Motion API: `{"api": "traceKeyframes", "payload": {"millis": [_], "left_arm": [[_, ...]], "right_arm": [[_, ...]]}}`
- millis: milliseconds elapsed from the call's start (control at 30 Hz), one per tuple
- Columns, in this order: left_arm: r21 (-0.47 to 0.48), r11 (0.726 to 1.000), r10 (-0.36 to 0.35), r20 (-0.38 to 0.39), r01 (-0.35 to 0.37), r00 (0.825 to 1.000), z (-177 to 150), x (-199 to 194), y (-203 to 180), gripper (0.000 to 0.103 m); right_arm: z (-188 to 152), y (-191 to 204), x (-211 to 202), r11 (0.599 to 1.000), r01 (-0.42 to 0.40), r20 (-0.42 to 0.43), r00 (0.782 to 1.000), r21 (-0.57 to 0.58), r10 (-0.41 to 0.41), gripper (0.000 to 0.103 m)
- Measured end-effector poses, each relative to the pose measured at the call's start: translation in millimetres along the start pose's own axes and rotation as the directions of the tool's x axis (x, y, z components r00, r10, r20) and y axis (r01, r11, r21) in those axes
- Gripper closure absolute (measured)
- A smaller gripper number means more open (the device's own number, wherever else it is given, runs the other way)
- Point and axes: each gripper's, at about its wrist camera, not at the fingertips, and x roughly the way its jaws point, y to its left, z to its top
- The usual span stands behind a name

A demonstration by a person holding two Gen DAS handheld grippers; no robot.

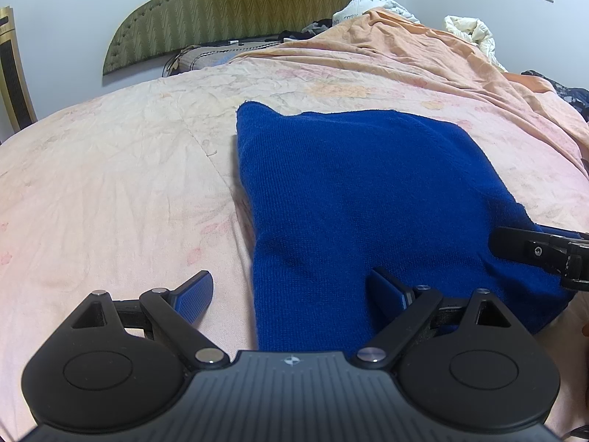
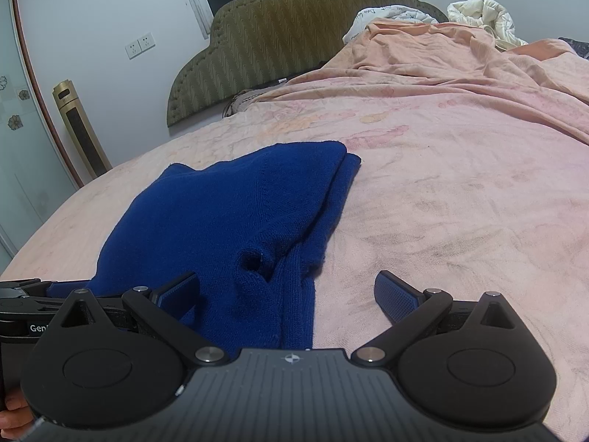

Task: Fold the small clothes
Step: 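Grasp the sweater's folded edge with the right gripper while the left gripper grasps beside it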

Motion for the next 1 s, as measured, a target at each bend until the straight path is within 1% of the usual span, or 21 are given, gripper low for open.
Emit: {"api": "traceKeyframes", "payload": {"millis": [300, 467, 533, 567, 633, 700, 767, 900, 933, 1000], "left_arm": [[-0.008, 1.000, -0.009, 0.002, 0.009, 1.000, 1, -1, 2, 0.011], [-0.071, 0.997, -0.038, 0.052, 0.041, 0.998, 7, -8, 24, 0.010], [-0.104, 0.992, -0.060, 0.051, 0.065, 0.997, 11, -7, 38, 0.010], [-0.125, 0.988, -0.086, 0.045, 0.091, 0.995, 14, -5, 44, 0.010], [-0.180, 0.969, -0.167, 0.030, 0.170, 0.985, 17, 1, 56, 0.010], [-0.231, 0.943, -0.244, 0.011, 0.240, 0.970, 18, 10, 64, 0.010], [-0.267, 0.919, -0.299, 0.005, 0.290, 0.954, 20, 19, 67, 0.010], [-0.248, 0.901, -0.363, 0.021, 0.356, 0.932, 26, 29, 61, 0.010], [-0.241, 0.900, -0.369, 0.025, 0.363, 0.929, 25, 30, 58, 0.010], [-0.213, 0.908, -0.361, 0.040, 0.361, 0.932, 21, 29, 52, 0.010]], "right_arm": [[0, 0, 0, 1.000, -0.002, 0.001, 1.000, 0.002, 0.002, 0.001], [0, -4, -1, 0.999, -0.022, 0.006, 1.000, 0.028, 0.022, 0.001], [1, -8, -2, 0.998, -0.047, 0.001, 0.999, 0.048, 0.047, 0.001], [2, -9, -3, 0.997, -0.063, -0.008, 0.998, 0.055, 0.063, 0.001], [3, -9, -5, 0.993, -0.105, -0.040, 0.994, 0.046, 0.107, 0.001], [3, -9, -7, 0.986, -0.159, -0.069, 0.984, 0.049, 0.162, 0.003], [5, -10, -6, 0.975, -0.213, -0.096, 0.971, 0.063, 0.218, 0.005], [13, -16, 3, 0.947, -0.296, -0.115, 0.944, 0.122, 0.310, 0.010], [15, -15, 7, 0.945, -0.303, -0.113, 0.942, 0.123, 0.317, 0.011], [18, -13, 15, 0.942, -0.313, -0.107, 0.939, 0.119, 0.325, 0.013]]}}
